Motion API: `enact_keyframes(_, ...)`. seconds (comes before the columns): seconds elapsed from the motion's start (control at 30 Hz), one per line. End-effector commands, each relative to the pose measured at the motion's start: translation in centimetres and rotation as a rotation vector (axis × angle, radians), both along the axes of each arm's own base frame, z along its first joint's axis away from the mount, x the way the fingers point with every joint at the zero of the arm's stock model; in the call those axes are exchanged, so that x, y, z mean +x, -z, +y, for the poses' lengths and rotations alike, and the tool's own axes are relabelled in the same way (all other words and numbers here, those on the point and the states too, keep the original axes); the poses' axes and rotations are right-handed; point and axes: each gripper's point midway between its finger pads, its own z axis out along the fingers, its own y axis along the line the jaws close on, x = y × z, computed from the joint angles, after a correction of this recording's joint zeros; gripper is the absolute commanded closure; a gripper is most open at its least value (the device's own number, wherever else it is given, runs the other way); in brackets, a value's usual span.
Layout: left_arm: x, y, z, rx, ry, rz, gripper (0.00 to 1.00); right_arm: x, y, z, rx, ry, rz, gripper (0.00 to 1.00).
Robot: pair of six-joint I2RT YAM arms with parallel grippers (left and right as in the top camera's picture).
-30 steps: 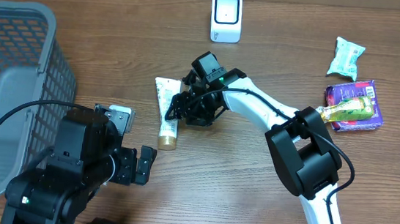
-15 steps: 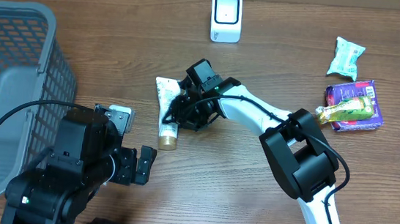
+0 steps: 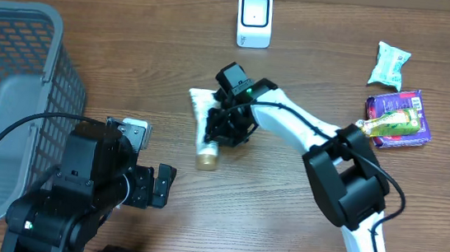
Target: Scan the item barcode
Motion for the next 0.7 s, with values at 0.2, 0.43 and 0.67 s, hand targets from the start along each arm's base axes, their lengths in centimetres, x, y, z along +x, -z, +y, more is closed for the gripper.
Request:
enact_keyframes(0.2,0.1,-0.1,0.3,0.003,-0.019,-0.005,0.01,3.9,-1.6,-8.1,-0.393,-0.399,-0.367,0.46)
enact_keyframes(0.43,0.1,-0.1,0.3,0.003,-0.019,-0.005,0.0,3.8,-5.9,-5.0,-0.216,-0.382,-0.385,0.47)
enact_keyframes(0.67,0.1,-0.1,0.3,0.003,-0.019,-0.005,0.0,1.6,-8.2,-2.6,-0.068,-0.365,-0.313,0.48)
